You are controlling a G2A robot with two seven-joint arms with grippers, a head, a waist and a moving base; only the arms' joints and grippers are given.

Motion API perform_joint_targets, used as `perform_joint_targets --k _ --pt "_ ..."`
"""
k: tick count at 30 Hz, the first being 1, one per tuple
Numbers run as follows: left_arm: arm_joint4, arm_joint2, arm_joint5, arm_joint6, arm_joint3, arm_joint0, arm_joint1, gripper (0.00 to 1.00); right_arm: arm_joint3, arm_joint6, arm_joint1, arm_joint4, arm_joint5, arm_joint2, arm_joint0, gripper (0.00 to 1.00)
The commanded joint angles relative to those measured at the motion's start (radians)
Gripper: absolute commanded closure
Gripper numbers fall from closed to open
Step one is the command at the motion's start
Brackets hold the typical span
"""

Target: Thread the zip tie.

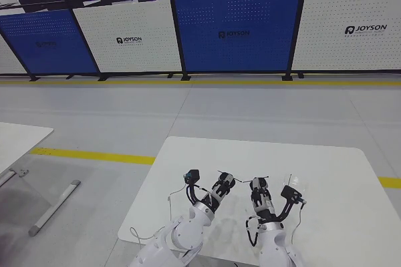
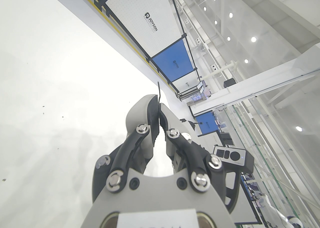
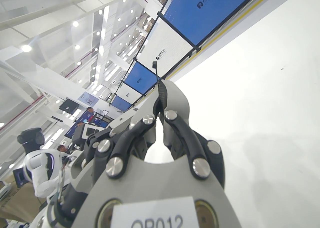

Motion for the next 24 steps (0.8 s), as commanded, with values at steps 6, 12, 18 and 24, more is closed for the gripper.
perform_joint_targets --k 6,12,18,24 --pt "0.000 0.000 0.000 0.000 0.000 0.000 0.000 1.00 0.003 -0.007 -0.004 0.000 -0.003 0.000 0.002 1.00" --pt "0.000 0.000 0.000 0.000 0.000 0.000 0.000 1.00 0.002 0.001 -0.006 -0.009 0.010 -0.002 0.005 1.00" --pt "0.000 0.000 0.000 0.000 0.000 0.000 0.000 1.00 0.007 0.015 -0.009 -0.015 0.019 -0.010 0.009 1.00" --pt "0.000 0.000 0.000 0.000 0.000 0.000 0.000 1.00 0.007 0.016 -0.012 -0.016 0.021 -0.013 0.008 1.00"
